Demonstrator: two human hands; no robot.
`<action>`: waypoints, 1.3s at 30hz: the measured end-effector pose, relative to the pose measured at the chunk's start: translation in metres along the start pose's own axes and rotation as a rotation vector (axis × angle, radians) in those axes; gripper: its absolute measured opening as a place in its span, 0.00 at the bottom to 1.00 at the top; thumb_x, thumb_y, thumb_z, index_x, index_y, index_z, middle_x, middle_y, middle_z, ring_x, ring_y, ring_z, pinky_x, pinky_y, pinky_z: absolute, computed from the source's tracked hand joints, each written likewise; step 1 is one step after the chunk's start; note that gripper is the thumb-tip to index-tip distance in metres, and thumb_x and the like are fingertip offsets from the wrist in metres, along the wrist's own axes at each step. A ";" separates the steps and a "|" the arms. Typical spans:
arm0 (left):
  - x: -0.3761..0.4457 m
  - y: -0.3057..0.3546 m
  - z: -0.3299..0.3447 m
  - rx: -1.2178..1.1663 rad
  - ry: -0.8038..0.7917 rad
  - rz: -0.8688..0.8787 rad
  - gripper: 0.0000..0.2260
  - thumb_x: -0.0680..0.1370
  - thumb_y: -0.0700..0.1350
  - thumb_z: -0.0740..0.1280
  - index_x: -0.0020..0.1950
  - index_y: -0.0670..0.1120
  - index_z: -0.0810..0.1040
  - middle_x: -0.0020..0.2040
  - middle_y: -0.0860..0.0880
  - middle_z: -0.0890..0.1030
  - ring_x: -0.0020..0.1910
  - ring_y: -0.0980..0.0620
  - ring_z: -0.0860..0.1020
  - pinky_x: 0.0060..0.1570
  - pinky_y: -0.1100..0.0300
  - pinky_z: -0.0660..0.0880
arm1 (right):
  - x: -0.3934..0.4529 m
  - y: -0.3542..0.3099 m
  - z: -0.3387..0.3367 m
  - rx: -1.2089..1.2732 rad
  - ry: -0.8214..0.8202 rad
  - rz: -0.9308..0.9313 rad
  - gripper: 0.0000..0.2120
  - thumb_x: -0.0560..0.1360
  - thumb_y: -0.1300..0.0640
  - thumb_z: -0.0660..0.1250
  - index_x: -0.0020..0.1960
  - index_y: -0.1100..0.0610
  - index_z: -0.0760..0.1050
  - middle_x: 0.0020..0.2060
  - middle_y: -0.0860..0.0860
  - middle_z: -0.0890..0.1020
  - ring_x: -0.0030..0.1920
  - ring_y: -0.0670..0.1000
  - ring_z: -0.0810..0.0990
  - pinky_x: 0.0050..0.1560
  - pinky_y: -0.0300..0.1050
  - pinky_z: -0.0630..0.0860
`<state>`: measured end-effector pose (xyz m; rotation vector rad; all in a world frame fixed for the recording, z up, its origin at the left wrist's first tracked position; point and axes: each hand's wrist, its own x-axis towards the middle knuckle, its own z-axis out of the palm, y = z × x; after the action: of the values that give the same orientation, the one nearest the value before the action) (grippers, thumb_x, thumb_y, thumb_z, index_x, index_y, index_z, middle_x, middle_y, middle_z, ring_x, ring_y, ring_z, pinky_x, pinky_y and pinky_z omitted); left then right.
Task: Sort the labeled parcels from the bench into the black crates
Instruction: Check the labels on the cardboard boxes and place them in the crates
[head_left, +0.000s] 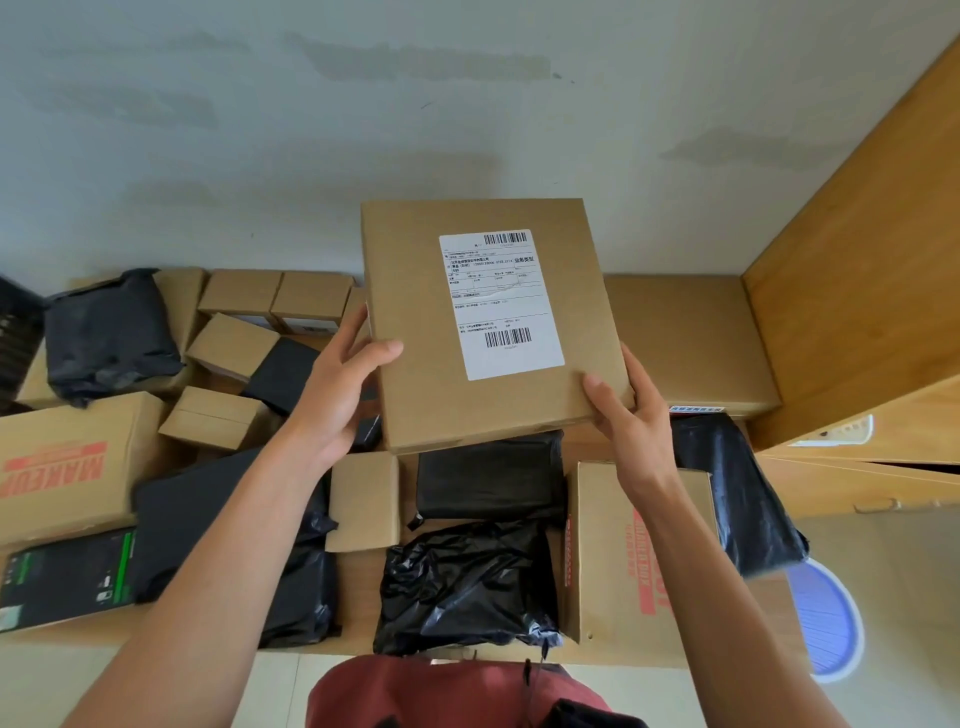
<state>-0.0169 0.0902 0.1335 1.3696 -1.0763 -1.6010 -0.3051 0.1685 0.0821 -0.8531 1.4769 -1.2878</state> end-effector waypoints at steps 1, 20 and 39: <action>-0.001 0.000 0.002 0.002 0.016 0.006 0.28 0.77 0.52 0.73 0.76 0.59 0.71 0.64 0.53 0.83 0.64 0.50 0.81 0.51 0.53 0.77 | -0.001 0.000 -0.001 0.005 0.011 -0.004 0.29 0.79 0.49 0.73 0.78 0.47 0.70 0.65 0.46 0.83 0.65 0.50 0.82 0.68 0.57 0.78; -0.030 -0.012 0.006 0.280 0.255 0.189 0.23 0.83 0.48 0.69 0.77 0.56 0.70 0.66 0.58 0.80 0.63 0.61 0.79 0.61 0.58 0.77 | -0.016 -0.001 0.037 -0.201 0.171 -0.182 0.29 0.81 0.49 0.70 0.79 0.50 0.65 0.68 0.43 0.78 0.67 0.40 0.77 0.64 0.35 0.76; -0.125 -0.027 -0.217 0.147 0.570 0.183 0.30 0.80 0.47 0.73 0.80 0.59 0.66 0.69 0.59 0.77 0.68 0.58 0.76 0.69 0.49 0.75 | -0.080 -0.011 0.258 -0.341 -0.085 -0.235 0.33 0.81 0.50 0.70 0.82 0.51 0.61 0.72 0.42 0.72 0.65 0.34 0.71 0.56 0.19 0.70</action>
<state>0.2143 0.1892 0.1371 1.6374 -0.9417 -0.9251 -0.0372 0.1626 0.1149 -1.3216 1.5877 -1.1647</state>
